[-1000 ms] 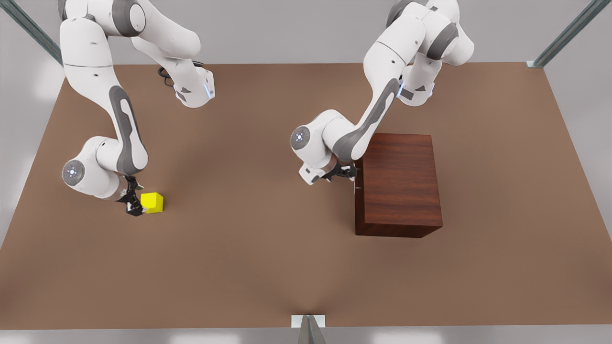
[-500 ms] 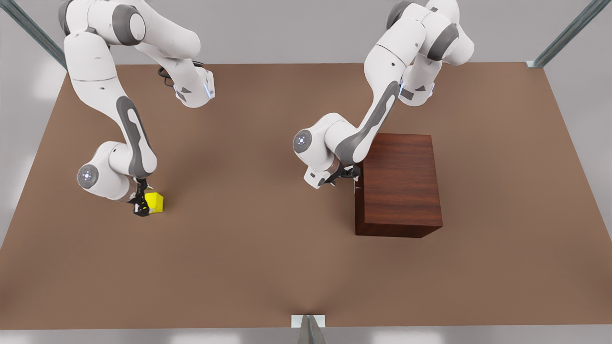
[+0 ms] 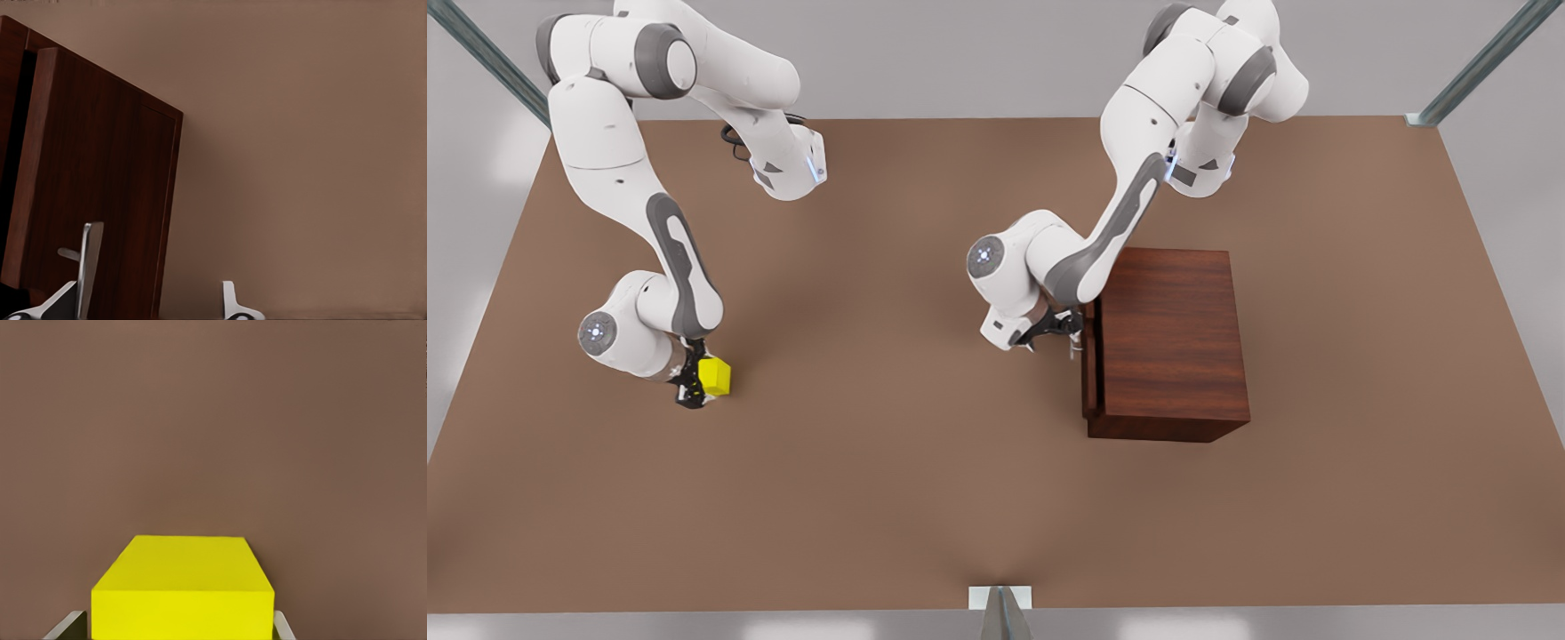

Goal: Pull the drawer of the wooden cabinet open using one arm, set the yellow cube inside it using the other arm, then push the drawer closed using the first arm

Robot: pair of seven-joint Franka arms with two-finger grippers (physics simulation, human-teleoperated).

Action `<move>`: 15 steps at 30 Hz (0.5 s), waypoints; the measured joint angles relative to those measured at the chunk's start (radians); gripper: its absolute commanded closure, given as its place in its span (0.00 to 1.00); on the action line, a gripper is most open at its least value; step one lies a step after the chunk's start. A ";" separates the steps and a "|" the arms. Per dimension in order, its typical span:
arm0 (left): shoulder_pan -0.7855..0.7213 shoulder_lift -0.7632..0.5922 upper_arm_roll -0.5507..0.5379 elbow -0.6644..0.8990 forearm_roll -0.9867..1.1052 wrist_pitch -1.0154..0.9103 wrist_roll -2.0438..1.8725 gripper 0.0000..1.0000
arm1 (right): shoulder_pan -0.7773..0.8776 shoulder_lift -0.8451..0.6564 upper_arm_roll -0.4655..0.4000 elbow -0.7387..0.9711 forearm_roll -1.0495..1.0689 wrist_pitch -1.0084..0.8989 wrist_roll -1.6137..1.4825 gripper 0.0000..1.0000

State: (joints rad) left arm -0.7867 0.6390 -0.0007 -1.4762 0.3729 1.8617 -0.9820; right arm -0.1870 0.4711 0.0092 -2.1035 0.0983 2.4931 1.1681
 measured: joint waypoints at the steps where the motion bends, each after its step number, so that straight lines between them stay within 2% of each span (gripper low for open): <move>1: -0.002 0.001 -0.001 0.000 0.000 0.003 0.003 0.00 | -0.003 0.001 0.000 0.000 -0.002 0.002 0.002 0.00; 11: -0.035 0.022 -0.002 0.020 0.001 0.016 0.029 0.00 | -0.011 0.002 0.001 -0.004 -0.024 0.012 0.015 0.02; 13: -0.039 0.024 -0.002 0.031 0.000 0.017 0.033 0.00 | -0.011 0.002 0.001 -0.003 -0.026 0.013 0.017 0.23; 15: -0.049 0.025 -0.002 0.042 0.000 0.017 0.036 0.00 | -0.011 0.002 0.001 -0.004 -0.027 0.014 0.018 0.29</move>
State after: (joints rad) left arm -0.8354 0.6639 -0.0030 -1.4344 0.3731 1.8785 -0.9460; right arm -0.1979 0.4732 0.0103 -2.1071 0.0714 2.5071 1.1863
